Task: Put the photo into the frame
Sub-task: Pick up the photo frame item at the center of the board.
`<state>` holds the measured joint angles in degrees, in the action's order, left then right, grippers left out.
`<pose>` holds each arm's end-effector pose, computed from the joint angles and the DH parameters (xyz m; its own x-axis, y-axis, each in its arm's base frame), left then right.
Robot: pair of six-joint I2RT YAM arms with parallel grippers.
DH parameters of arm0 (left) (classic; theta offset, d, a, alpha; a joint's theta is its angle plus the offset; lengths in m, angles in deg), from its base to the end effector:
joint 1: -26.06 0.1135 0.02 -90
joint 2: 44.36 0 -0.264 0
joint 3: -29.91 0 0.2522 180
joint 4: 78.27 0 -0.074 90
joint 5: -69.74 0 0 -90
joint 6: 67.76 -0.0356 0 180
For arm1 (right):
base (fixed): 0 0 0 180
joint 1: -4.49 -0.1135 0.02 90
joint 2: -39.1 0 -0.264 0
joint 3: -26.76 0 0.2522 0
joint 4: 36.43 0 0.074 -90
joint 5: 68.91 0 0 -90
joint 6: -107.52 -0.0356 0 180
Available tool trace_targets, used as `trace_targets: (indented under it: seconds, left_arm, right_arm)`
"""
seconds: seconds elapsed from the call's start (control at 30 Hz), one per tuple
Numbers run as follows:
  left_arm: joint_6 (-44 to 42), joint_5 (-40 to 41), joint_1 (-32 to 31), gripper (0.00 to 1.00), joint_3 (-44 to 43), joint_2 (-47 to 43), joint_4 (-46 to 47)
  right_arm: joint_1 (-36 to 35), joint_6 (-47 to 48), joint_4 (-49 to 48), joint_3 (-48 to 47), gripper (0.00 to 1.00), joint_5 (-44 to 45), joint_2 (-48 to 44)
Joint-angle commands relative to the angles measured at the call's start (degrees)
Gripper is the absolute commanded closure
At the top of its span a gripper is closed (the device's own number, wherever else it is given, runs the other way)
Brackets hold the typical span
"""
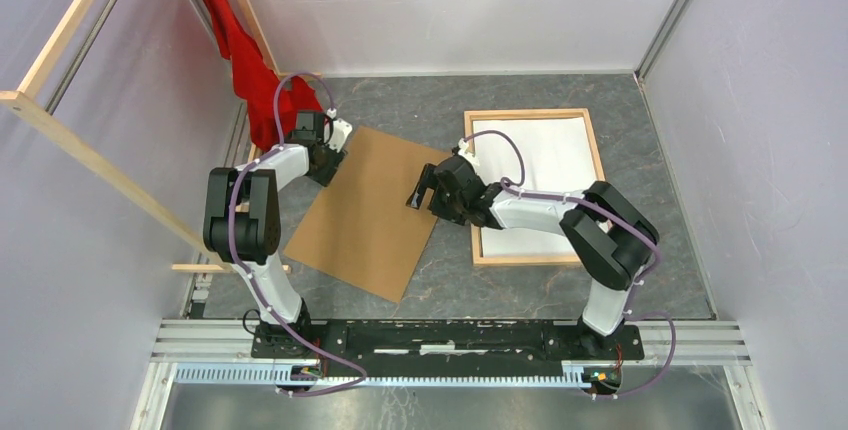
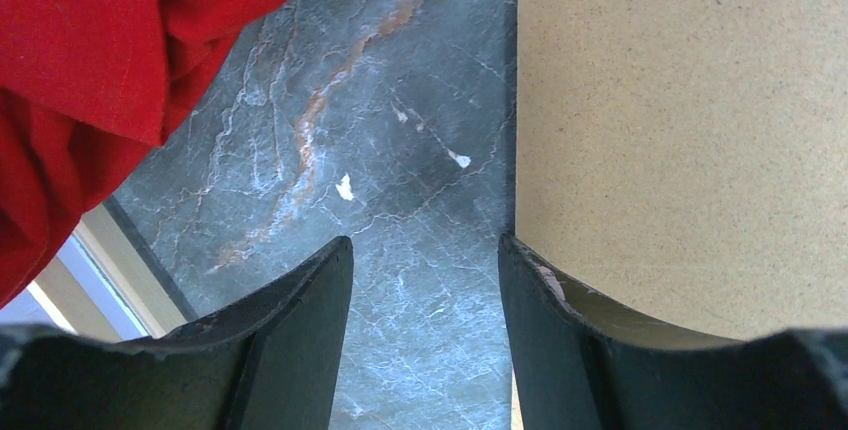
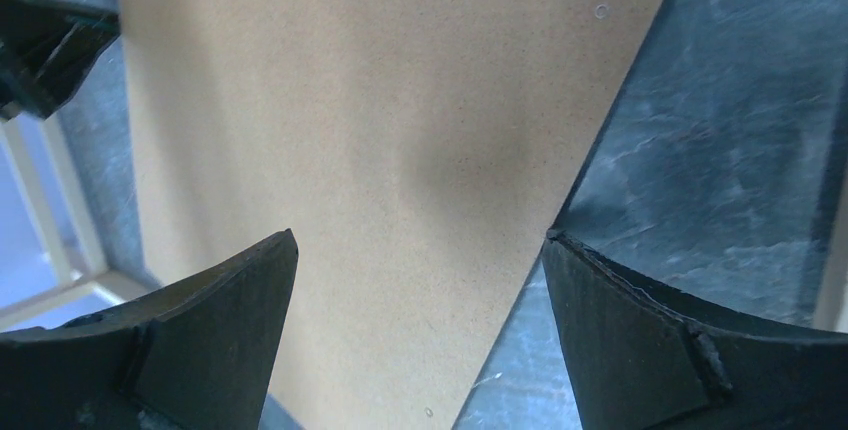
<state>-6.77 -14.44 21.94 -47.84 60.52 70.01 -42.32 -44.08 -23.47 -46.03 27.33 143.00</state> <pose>0.3682 -0.0229 0.1600 -0.7372 0.5368 -0.4103 0.4307 0.8413 0.3268 0.2615 0.2729 0.1634 -0.8169 0.4074 -0.4082 0.0995 0.7968 0.5961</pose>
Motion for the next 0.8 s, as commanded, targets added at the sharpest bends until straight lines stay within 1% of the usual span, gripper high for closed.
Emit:
trace_targets:
  seconds: [0.0,0.1,0.3,0.53,0.63,0.77]
  left_arm:
    - [2.2,-6.0,-2.0,0.37,3.2,3.5,-8.1]
    - [1.9,-6.1,-2.0,0.37,3.2,3.4,-8.3]
    - [1.8,-6.6,-2.1,0.37,3.2,3.4,-8.8]
    - [1.8,-9.2,-2.1,0.38,3.1,3.0,-10.4]
    - [1.8,-10.1,-2.1,0.38,2.8,2.6,-11.2]
    - [2.0,-11.2,-2.1,0.38,1.9,2.1,-12.1]
  right_arm:
    - [-1.8,-5.1,-19.1,-1.2,0.02,-10.5,-6.3]
    - [-2.2,-6.2,-23.0,-0.6,0.02,-12.2,-8.0]
    - [-2.5,-8.8,-34.6,2.1,0.02,-14.0,-10.3]
    - [-2.6,-14.3,-51.2,3.4,0.02,-17.5,-6.1]
    - [-2.6,-16.2,-54.3,2.3,0.02,-18.6,-3.9]
    - [-2.7,-16.9,-54.6,0.9,0.02,-19.7,-2.2]
